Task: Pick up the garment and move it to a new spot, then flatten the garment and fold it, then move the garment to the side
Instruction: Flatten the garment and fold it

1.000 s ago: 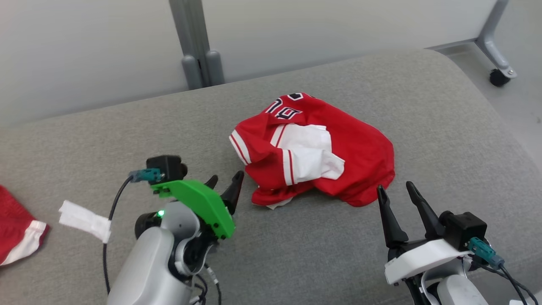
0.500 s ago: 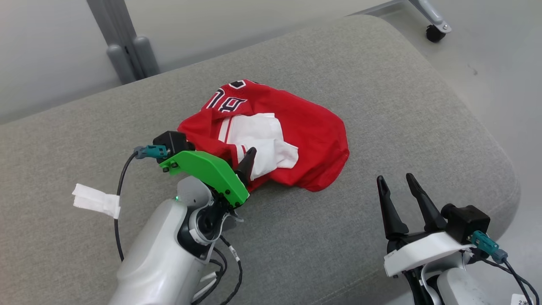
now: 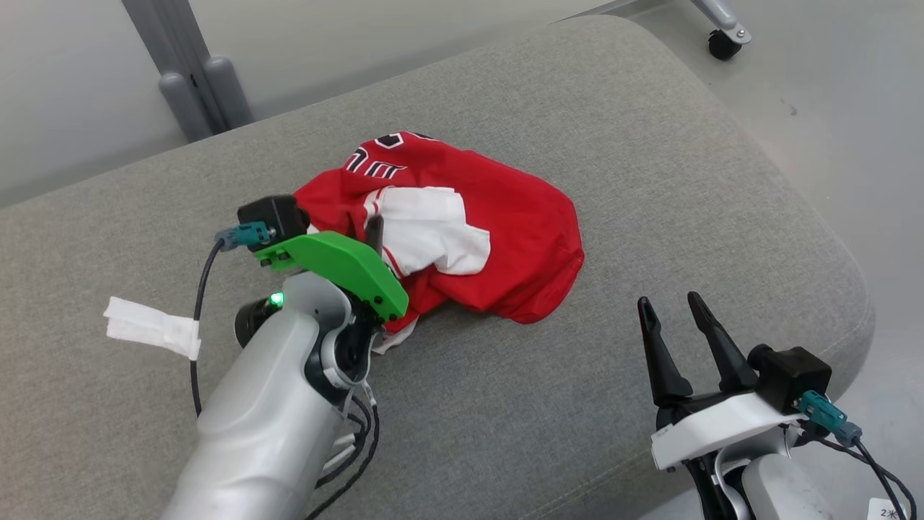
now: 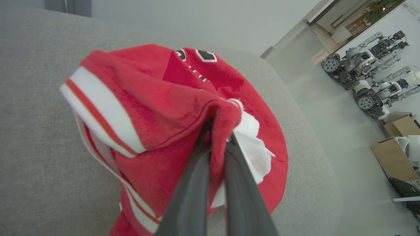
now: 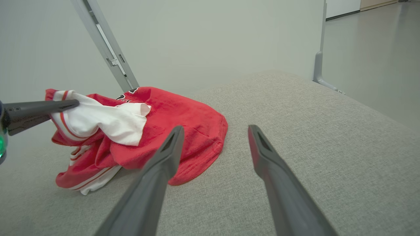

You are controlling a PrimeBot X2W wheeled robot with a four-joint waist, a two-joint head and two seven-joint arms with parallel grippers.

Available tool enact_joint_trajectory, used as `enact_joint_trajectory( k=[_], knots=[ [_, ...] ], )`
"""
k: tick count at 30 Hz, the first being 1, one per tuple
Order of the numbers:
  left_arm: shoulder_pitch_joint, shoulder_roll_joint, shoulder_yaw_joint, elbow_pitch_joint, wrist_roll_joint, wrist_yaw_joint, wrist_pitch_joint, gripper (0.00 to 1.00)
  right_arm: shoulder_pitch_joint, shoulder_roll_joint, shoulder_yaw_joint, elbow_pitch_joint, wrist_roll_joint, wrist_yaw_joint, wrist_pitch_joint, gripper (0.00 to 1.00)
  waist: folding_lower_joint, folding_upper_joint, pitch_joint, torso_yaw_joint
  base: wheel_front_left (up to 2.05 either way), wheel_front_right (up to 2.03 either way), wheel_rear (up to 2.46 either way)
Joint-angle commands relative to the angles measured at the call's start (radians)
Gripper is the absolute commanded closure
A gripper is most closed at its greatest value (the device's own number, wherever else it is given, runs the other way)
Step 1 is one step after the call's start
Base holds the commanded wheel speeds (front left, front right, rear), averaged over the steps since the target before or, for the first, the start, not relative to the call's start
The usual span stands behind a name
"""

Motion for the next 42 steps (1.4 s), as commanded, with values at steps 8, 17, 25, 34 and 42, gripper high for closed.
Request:
enact_joint_trajectory(
  k=[8, 17, 25, 34, 42],
  knots=[
    [-0.161, 0.000, -0.042, -0.071, -0.020, -0.157, -0.187, 1.00, -0.001, -0.001, 0.006, 0.009, -0.014, 0.000, -0.003, 0.00, 0.0000, 0.0000, -0.024, 0.023, 0.00, 0.00, 0.00],
    [-0.170, 0.009, -0.220, -0.176, -0.193, -0.173, -0.190, 1.00, 0.019, -0.001, -0.008, 0.008, -0.014, 0.000, -0.003, 0.00, 0.0000, 0.0000, -0.035, 0.065, 0.00, 0.00, 0.00],
    [0.045, 0.240, -0.336, -0.222, -0.203, -0.163, 0.019, 1.00, 0.029, -0.001, -0.025, -0.002, -0.017, 0.000, -0.003, 0.00, 0.0000, 0.0000, -0.031, 0.176, 0.00, 0.00, 0.00],
    [0.126, 0.472, -0.365, -0.275, -0.057, -0.036, -0.015, 1.00, 0.009, -0.002, -0.015, 0.004, -0.021, 0.000, -0.003, 0.00, 0.0000, 0.0000, -0.030, 0.262, 0.00, 0.00, 0.00],
    [0.072, 0.451, -0.322, -0.152, 0.025, 0.021, -0.198, 1.00, -0.006, -0.002, -0.005, 0.014, -0.025, 0.000, -0.003, 0.00, 0.0000, 0.0000, -0.025, 0.257, 0.00, 0.00, 0.00]
  ],
)
